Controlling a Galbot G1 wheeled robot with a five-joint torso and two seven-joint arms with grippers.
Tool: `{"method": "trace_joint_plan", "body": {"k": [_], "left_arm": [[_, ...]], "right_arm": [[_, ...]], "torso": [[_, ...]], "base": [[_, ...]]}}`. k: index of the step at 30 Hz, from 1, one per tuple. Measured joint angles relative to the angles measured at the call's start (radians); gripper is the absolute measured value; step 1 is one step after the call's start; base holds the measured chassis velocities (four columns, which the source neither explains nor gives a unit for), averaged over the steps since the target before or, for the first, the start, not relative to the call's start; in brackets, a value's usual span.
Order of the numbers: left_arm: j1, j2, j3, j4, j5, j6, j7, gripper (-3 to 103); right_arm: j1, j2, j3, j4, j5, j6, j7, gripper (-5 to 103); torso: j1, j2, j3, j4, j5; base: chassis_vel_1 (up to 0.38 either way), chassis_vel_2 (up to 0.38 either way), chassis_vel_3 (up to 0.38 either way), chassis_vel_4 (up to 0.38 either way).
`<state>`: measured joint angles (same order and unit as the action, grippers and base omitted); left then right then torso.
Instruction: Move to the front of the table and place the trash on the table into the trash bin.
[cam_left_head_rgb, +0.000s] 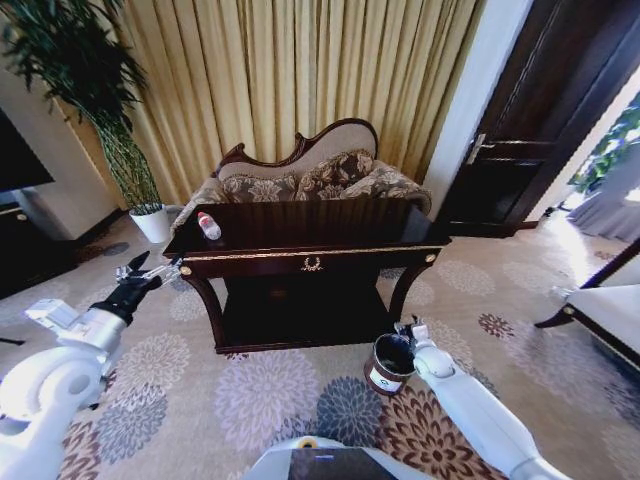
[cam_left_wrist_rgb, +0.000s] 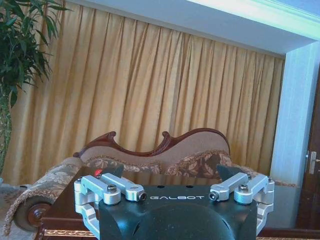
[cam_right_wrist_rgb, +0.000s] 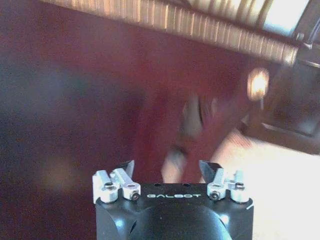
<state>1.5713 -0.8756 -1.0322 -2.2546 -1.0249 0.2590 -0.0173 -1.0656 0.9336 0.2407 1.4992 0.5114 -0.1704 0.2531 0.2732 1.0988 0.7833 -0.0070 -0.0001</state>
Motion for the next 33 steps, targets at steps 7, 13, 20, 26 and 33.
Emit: {"method": "trace_joint_plan", "body": {"k": [7,13,20,26,33], "left_arm": [[-0.004,-0.006,0.002,-0.001,-0.002,0.0,0.0,100],[-0.013,-0.013,0.014,-0.003,-0.004,0.0,-0.001,100],[-0.012,-0.008,0.013,-0.004,-0.007,0.003,-0.001,100],[-0.013,0.001,0.011,0.002,-0.008,0.004,-0.002,100],[-0.017,0.005,0.012,0.006,-0.008,0.005,-0.002,100]], "right_arm": [[0.0,-0.068,0.04,0.322,0.17,-0.011,0.087,96],[0.025,-0.122,0.018,0.483,0.203,-0.008,0.158,100],[0.018,-0.126,0.013,0.487,0.154,-0.007,0.141,100],[0.012,-0.122,0.009,0.49,0.151,-0.008,0.141,100],[0.022,-0.123,-0.007,0.49,0.161,-0.012,0.138,100]], "torso": [[0.0,0.0,0.0,0.0002,-0.0001],[0.0,0.0,0.0,0.0,0.0],[0.0,0.0,0.0,0.0,0.0002],[0.0,0.0,0.0,0.0001,0.0001],[0.0,0.0,0.0,0.0002,0.0001]], "base": [[0.0,0.0,0.0,0.0],[0.0,0.0,0.0,0.0],[0.0,0.0,0.0,0.0],[-0.006,0.004,0.009,-0.006],[-0.104,0.096,0.104,-0.1]]}}
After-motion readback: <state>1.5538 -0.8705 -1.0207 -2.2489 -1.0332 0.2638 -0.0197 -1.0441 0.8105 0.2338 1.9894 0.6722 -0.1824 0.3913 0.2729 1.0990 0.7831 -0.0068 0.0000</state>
